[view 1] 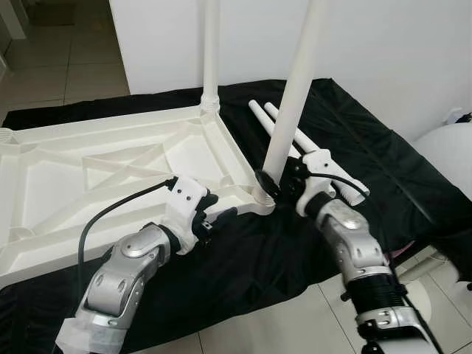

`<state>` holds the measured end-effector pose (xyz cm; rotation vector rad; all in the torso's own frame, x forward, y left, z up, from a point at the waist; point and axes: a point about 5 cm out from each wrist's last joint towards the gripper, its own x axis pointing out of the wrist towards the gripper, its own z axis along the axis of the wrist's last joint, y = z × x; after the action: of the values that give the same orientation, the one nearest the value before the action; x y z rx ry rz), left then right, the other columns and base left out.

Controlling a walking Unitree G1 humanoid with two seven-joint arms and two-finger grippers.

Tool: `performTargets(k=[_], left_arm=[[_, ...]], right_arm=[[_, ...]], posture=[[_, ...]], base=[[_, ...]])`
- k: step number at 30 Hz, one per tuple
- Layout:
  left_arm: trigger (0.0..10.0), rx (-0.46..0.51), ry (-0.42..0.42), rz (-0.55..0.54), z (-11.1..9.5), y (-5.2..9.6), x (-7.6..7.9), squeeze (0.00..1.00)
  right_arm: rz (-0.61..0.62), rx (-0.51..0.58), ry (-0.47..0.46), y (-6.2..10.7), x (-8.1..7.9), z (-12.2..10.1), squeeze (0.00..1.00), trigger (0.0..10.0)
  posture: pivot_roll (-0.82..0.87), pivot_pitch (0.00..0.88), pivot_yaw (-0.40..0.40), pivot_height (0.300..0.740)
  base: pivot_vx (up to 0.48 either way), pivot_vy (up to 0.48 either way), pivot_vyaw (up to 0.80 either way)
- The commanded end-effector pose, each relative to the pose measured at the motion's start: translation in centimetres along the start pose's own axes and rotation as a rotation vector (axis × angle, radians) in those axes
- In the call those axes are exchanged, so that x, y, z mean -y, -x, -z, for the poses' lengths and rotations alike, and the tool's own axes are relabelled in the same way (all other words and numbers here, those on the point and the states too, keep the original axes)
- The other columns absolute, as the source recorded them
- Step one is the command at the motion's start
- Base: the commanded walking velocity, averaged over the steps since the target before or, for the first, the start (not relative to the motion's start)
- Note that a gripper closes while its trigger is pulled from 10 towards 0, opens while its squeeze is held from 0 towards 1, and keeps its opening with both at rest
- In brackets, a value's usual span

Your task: Building children table

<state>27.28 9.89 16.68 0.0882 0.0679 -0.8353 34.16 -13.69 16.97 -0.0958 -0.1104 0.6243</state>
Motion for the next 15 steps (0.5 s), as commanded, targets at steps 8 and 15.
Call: performTargets(k=[8, 15], left_arm=[[10.0, -0.012, -0.006, -0.007, 0.2, -0.4, 0.1, 0.00], [10.0, -0.003, -0.025, -0.001, 0.1, -1.0, 1.1, 0.00]], right_arm=[[-0.140, -0.049, 0.040, -1.2, 0.3, 0.4, 0.00, 10.0], [-0.210, -0.090, 0.047, -1.7, 0.6, 0.9, 0.00, 8.9]], posture=[[0.00, 0.033, -0.043, 0.740], [0.02, 0.030, -0.050, 0.740]], base=[[0.000, 0.000, 0.00], [0.000, 0.000, 0.00]])
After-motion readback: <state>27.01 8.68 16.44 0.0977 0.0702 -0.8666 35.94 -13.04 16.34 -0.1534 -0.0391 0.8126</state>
